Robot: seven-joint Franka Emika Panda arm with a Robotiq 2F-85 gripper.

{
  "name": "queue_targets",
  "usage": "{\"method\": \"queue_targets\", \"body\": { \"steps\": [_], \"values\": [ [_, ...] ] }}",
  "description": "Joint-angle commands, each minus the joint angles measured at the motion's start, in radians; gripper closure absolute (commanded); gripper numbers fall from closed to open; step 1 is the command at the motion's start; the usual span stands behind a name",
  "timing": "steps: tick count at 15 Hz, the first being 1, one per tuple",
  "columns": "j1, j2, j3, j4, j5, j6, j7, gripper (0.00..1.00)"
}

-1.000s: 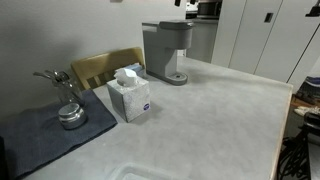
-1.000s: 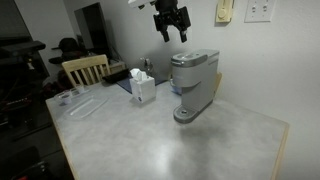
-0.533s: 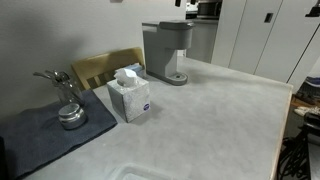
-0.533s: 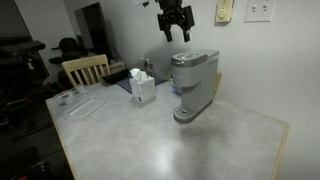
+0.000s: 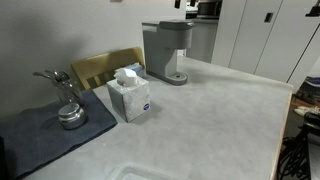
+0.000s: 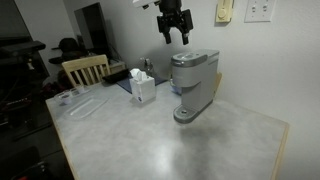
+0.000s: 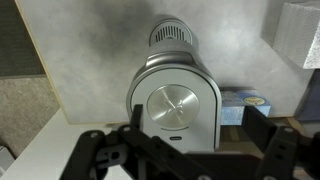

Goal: Press the button on the top of the coffee maker

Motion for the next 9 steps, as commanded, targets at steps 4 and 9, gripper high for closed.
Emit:
{"method": "queue_targets", "body": {
  "steps": [4, 9],
  "values": [
    [-0.053, 0.052, 0.024, 0.034, 0.13, -0.035, -0.075, 0.0],
    [-0.083, 0.081, 0.021, 0.068, 0.219, -0.051, -0.114, 0.0]
  ]
}}
